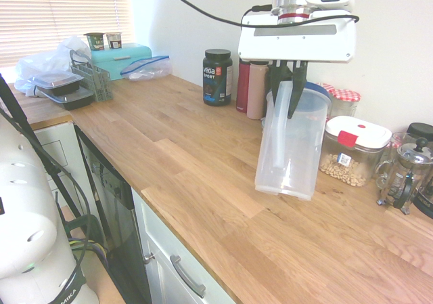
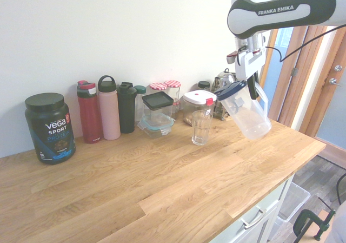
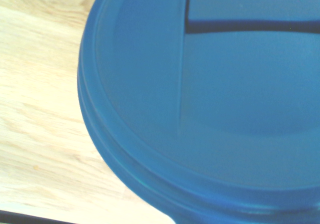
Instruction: Pour me some water
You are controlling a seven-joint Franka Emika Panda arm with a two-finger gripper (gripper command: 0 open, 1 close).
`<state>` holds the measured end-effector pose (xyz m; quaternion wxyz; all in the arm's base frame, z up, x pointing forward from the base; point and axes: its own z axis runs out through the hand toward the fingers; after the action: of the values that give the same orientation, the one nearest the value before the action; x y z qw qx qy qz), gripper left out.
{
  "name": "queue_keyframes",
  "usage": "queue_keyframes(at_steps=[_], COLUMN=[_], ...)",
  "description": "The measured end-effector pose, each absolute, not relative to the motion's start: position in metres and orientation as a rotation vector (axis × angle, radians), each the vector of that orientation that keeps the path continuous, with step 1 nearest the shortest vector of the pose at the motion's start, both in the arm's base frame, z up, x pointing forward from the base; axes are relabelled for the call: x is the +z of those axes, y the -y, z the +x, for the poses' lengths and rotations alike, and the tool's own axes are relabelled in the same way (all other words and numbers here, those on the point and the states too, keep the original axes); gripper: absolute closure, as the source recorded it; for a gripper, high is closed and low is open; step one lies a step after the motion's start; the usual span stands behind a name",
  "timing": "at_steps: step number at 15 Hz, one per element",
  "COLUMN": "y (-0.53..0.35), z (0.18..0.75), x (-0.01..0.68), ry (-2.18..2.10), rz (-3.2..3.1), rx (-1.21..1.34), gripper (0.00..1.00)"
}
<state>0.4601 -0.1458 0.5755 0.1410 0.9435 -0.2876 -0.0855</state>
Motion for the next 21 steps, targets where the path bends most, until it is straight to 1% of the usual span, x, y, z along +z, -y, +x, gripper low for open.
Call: queue_keyframes(at_steps=[4, 7, 13, 21], y=[0.136, 0.133, 0.099, 0.095], z=[0.472, 0.479, 0.51, 0.506], x=[0.573, 0.556, 0.53, 0.532], ry=[0.808, 0.774, 0.698, 0.727], rz=[2.659, 2.618, 2.562, 2.555], rx=[-0.334, -0.4, -0.455, -0.454], gripper=[1.0, 1.0, 1.0, 1.0])
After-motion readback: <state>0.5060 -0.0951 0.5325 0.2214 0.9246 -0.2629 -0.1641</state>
